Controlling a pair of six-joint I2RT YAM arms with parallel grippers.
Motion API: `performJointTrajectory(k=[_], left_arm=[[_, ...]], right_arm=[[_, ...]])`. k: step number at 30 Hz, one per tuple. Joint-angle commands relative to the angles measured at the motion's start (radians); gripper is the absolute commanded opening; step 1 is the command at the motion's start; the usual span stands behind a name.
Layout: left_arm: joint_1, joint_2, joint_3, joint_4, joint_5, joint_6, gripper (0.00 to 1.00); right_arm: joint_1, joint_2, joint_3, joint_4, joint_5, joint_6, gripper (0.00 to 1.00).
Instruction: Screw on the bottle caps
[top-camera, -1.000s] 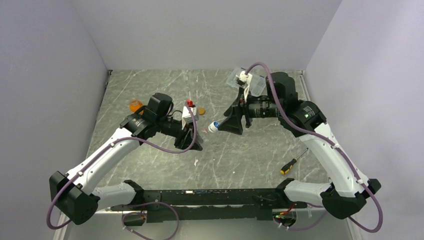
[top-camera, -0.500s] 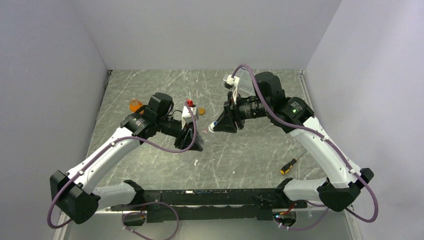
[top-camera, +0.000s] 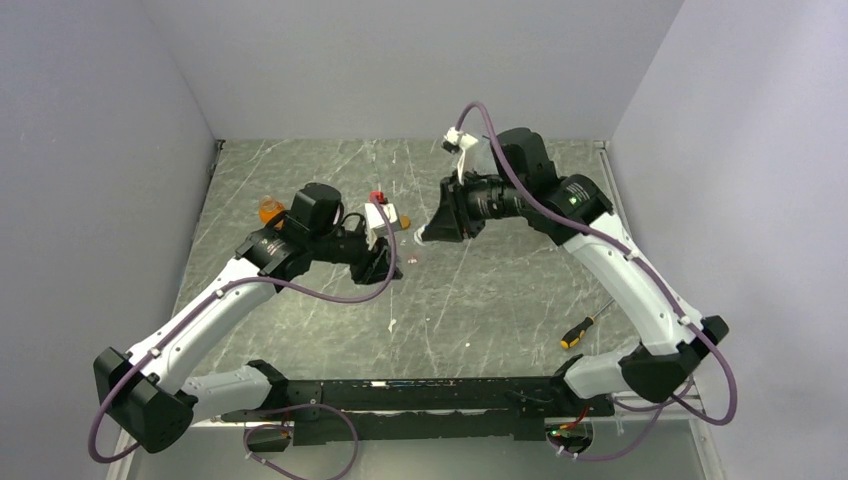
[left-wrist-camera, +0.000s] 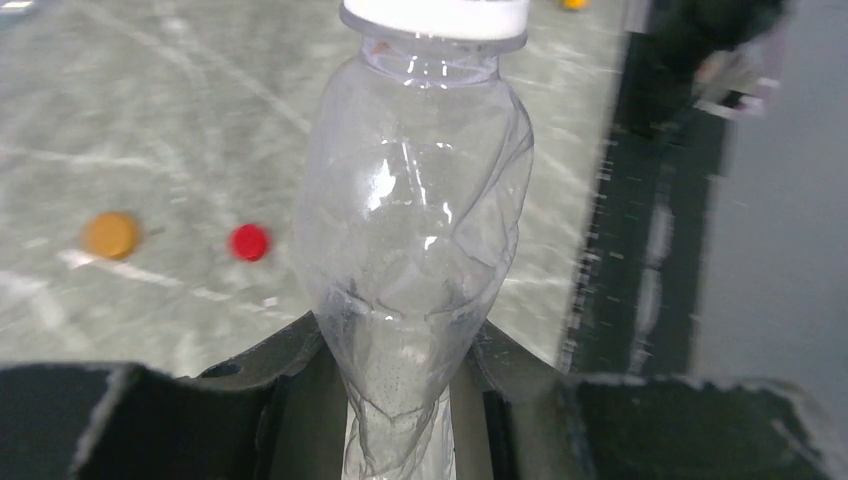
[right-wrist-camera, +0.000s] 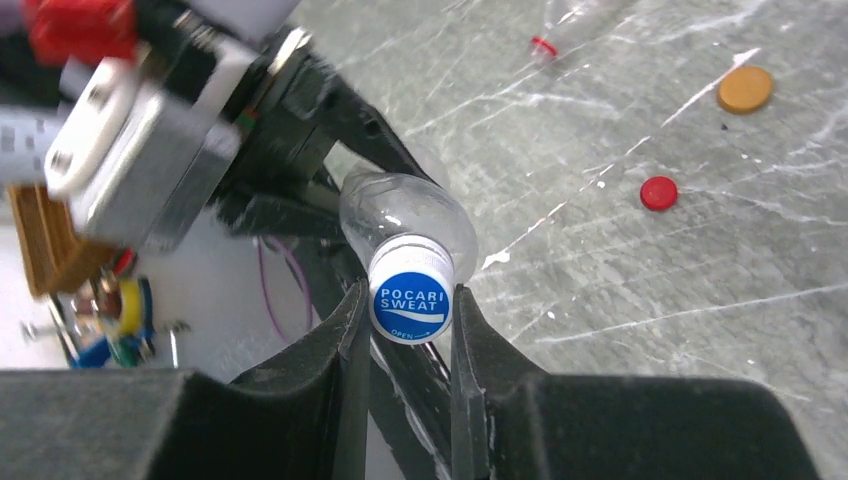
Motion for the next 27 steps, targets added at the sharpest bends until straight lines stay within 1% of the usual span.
performJointTrajectory(k=[1, 3, 5, 6, 8, 9, 12, 15, 17, 18, 20, 22, 24, 27], left_arm=[[-0.004, -0.053, 0.032, 0.262, -0.426, -0.036, 0.0], [-0.033, -0.061, 0.023, 0.331, -0.55, -0.008, 0.0], [-0.084, -0.069, 0.001, 0.424, -0.642, 0.05, 0.0], [-0.116, -0.073, -0.017, 0.467, -0.672, 0.081, 0.0], [-0.17, -0.072, -0.036, 0.537, -0.778, 0.142, 0.0], [-0.186, -0.066, -0.043, 0.572, -0.809, 0.158, 0.0], [-0.205, -0.054, -0.052, 0.604, -0.864, 0.181, 0.0], [-0.21, -0.057, -0.064, 0.592, -0.861, 0.174, 0.0], [-0.21, -0.062, -0.06, 0.541, -0.833, 0.152, 0.0], [-0.21, -0.063, -0.057, 0.49, -0.824, 0.139, 0.0], [-0.206, -0.069, -0.058, 0.428, -0.797, 0.118, 0.0], [-0.182, -0.073, -0.064, 0.37, -0.745, 0.09, 0.0], [-0.134, -0.07, -0.054, 0.295, -0.632, 0.047, 0.0], [-0.065, -0.067, -0.052, 0.233, -0.413, -0.007, 0.0]], right_arm=[[0.013, 0.08, 0.075, -0.08, 0.112, 0.274, 0.0], [0.013, 0.118, 0.086, -0.059, 0.16, 0.372, 0.0], [0.013, 0.157, 0.071, -0.016, 0.174, 0.473, 0.0], [0.013, 0.164, 0.055, 0.015, 0.181, 0.507, 0.0], [0.016, 0.19, 0.038, 0.057, 0.18, 0.558, 0.0], [0.016, 0.203, 0.042, 0.06, 0.191, 0.569, 0.0], [0.017, 0.23, 0.053, 0.069, 0.206, 0.592, 0.0], [0.016, 0.219, 0.046, 0.091, 0.214, 0.604, 0.0], [0.013, 0.198, 0.044, 0.097, 0.227, 0.599, 0.12], [0.01, 0.18, 0.051, 0.097, 0.236, 0.588, 0.2], [0.004, 0.156, 0.086, 0.079, 0.263, 0.559, 0.4], [-0.002, 0.127, 0.138, 0.049, 0.311, 0.525, 0.62], [-0.013, 0.092, 0.173, 0.032, 0.342, 0.496, 0.77], [-0.025, 0.038, 0.201, 0.023, 0.369, 0.429, 0.91]])
